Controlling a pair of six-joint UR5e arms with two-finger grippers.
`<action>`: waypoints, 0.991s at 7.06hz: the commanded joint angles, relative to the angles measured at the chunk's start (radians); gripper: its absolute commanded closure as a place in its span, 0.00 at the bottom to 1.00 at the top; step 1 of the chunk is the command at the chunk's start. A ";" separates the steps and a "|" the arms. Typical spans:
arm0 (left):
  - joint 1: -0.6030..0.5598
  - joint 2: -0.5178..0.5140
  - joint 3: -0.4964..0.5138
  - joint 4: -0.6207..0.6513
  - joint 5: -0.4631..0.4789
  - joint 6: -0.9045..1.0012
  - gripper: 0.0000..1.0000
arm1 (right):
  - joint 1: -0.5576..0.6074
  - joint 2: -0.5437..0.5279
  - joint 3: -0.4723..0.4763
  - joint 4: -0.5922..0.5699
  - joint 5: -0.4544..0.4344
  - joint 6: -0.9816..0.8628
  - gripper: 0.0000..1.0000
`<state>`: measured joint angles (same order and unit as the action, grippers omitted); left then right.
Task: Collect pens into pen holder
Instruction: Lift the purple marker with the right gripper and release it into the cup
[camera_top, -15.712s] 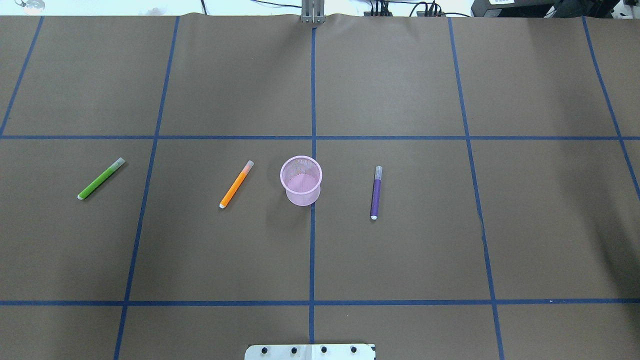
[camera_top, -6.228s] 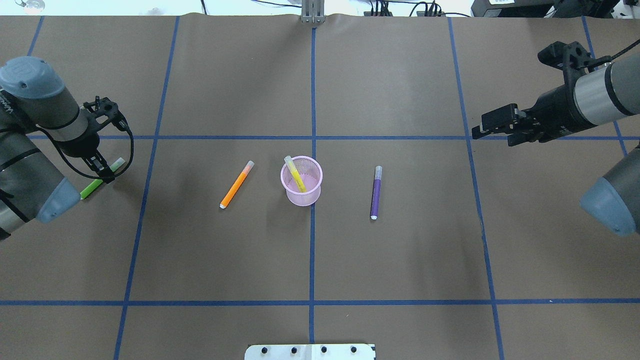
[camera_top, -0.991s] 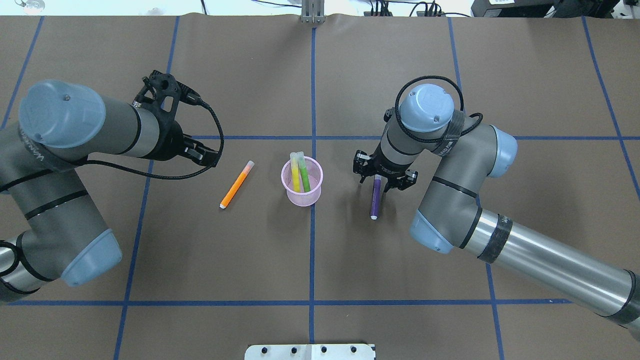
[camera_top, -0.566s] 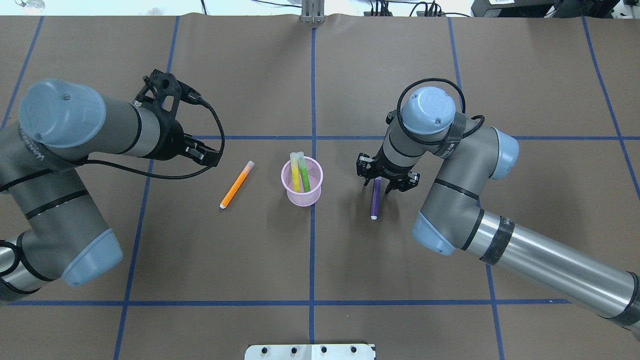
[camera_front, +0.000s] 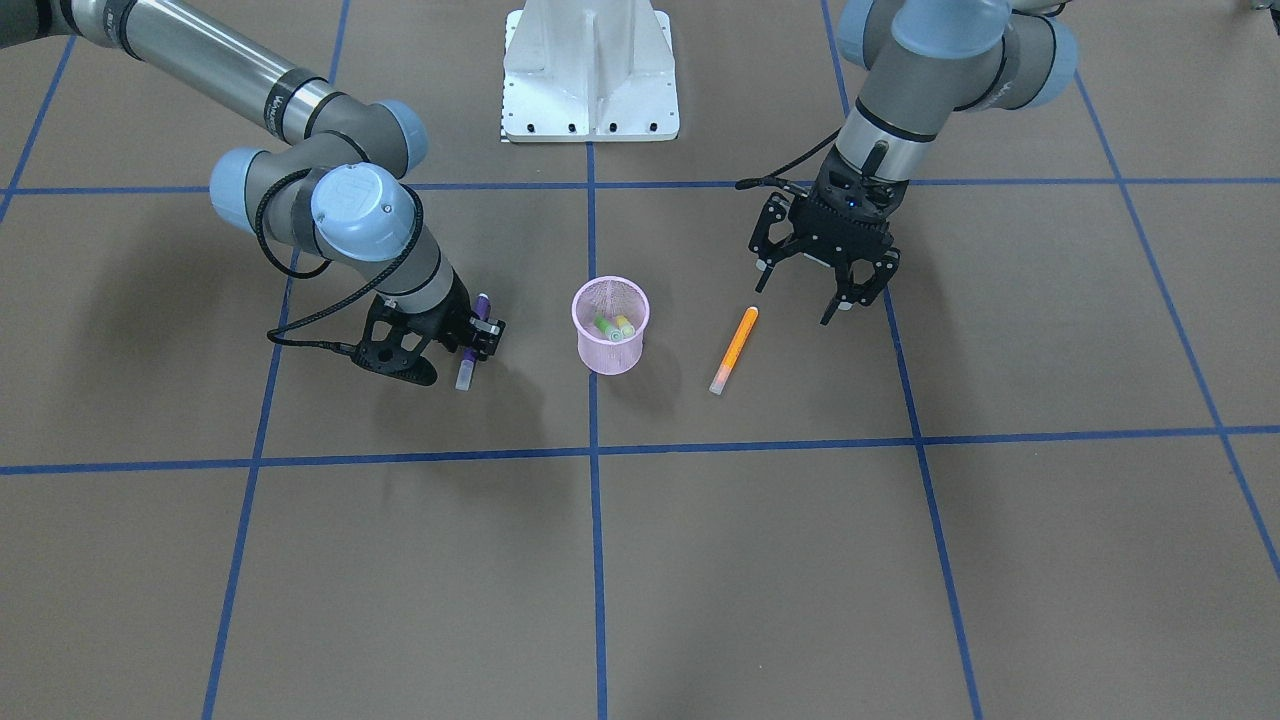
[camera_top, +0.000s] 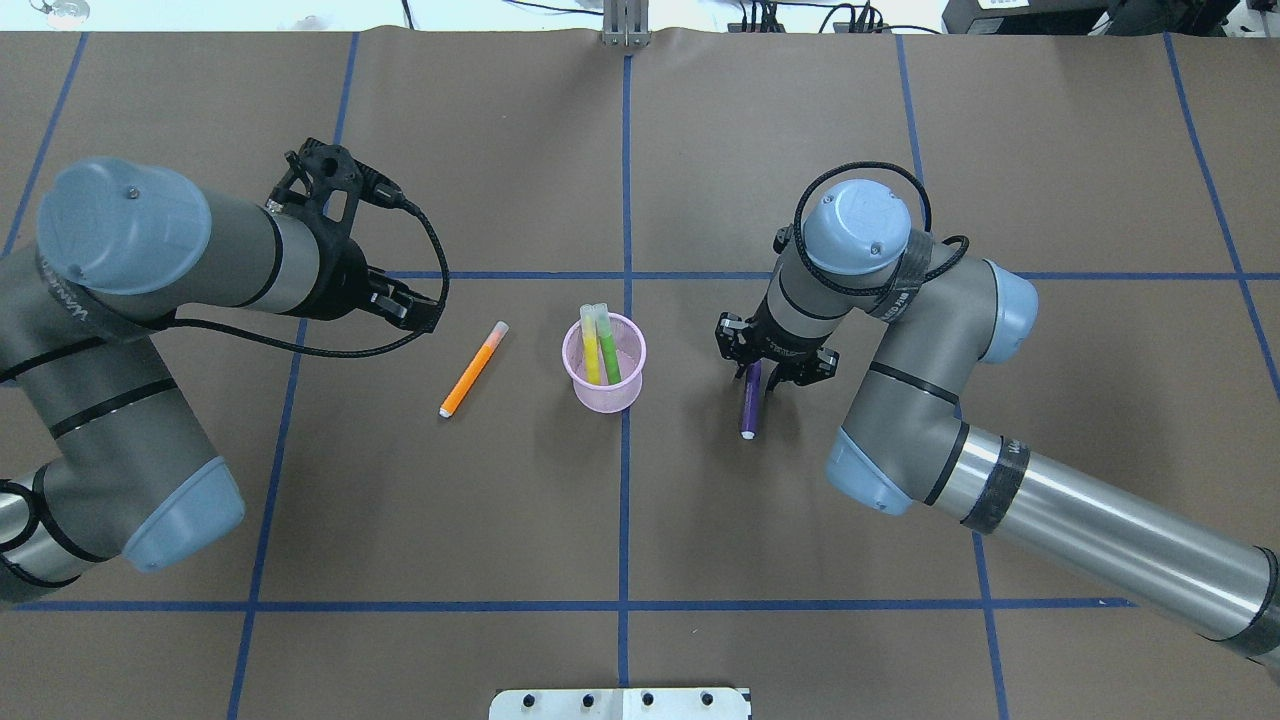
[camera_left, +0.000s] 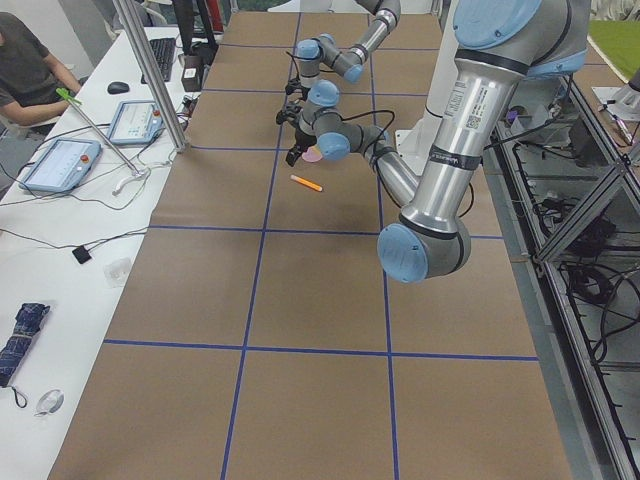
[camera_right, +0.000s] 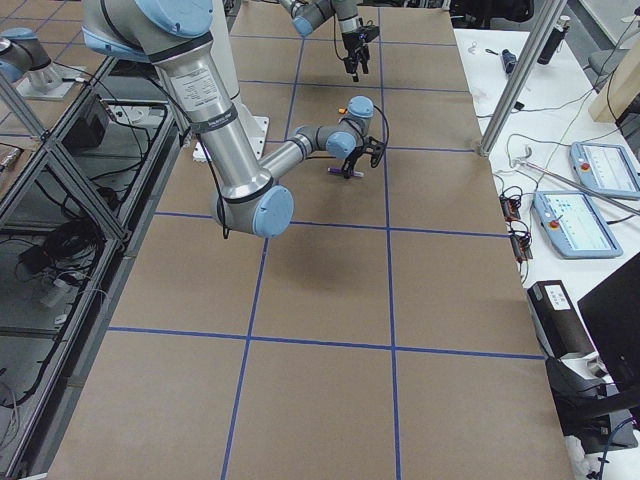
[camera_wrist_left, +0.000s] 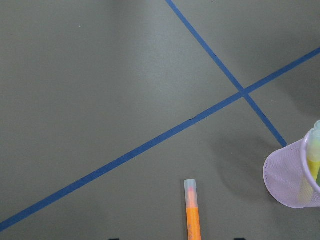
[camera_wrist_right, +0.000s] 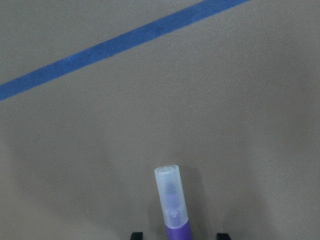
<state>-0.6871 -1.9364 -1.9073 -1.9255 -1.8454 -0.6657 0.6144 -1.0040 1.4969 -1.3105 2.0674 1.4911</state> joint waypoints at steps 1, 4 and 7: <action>0.000 -0.001 -0.001 -0.001 0.000 0.000 0.19 | -0.009 -0.001 0.000 0.001 -0.009 0.000 1.00; 0.000 0.002 -0.003 -0.001 0.000 0.000 0.19 | 0.030 -0.002 0.151 -0.057 -0.100 0.001 1.00; -0.002 0.004 -0.010 -0.003 0.000 0.000 0.18 | -0.062 0.030 0.365 -0.203 -0.585 0.029 1.00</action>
<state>-0.6879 -1.9339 -1.9156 -1.9271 -1.8454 -0.6657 0.5821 -0.9832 1.7869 -1.4824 1.6407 1.5064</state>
